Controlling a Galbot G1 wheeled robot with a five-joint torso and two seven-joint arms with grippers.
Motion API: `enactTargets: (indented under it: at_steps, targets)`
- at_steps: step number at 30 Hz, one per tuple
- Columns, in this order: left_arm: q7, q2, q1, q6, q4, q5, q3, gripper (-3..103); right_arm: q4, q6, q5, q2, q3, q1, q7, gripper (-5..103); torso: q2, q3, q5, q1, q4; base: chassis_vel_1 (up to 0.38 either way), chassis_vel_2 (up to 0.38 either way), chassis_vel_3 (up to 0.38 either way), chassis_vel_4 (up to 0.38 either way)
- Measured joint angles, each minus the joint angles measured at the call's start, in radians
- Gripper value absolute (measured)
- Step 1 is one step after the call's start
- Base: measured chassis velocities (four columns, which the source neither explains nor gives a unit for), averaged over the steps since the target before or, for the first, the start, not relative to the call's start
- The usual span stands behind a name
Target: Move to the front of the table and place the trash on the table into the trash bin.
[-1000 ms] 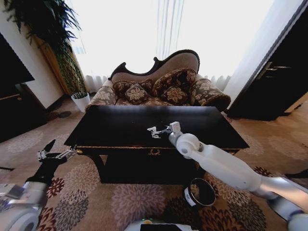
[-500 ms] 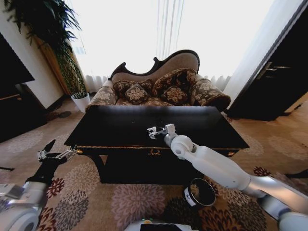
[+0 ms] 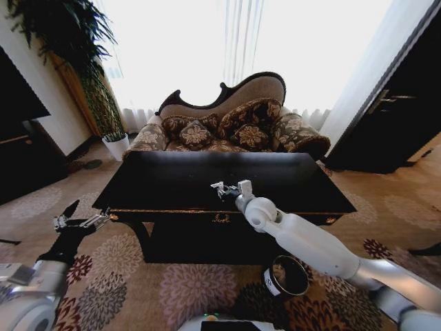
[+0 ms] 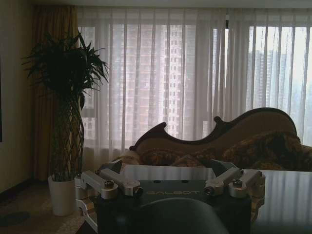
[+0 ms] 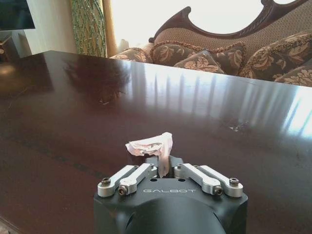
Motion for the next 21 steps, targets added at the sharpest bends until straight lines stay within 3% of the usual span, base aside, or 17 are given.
enactTargets:
  at_steps: [5,10,16,19,21]
  targets:
    - [0.0,0.0,0.0,0.0,0.0,0.0,0.0,100,0.007,0.0,0.006,-0.008,0.007,-0.002,0.0,1,0.0,0.0,0.0001,0.0,0.0003,0.0,0.0,0.0,0.0]
    - [0.0,0.0,0.0,0.0,0.0,0.0,0.0,100,0.028,-0.002,0.026,-0.02,0.03,-0.018,0.009,0,0.0,0.0,0.0001,0.0,0.0002,0.0,0.0,0.0,0.0]
    - [0.0,0.0,0.0,0.0,0.0,0.0,0.0,100,0.087,-0.006,0.06,-0.069,0.129,-0.069,0.016,0,0.0,0.0,0.0,0.0,0.0002,0.0,0.0,0.0,0.0]
    - [0.0,0.0,0.0,0.0,0.0,0.0,0.0,100,0.117,-0.001,0.012,-0.105,0.215,-0.118,-0.012,0,0.0,0.0,0.0003,0.0,0.0004,0.0,0.0,0.0,0.0]
    - [0.0,0.0,0.0,0.0,0.0,0.0,0.0,100,0.146,0.037,-0.116,-0.155,0.332,-0.205,-0.099,0,0.0,0.0,0.0001,0.0,0.0003,0.0,0.0,0.0,0.0]
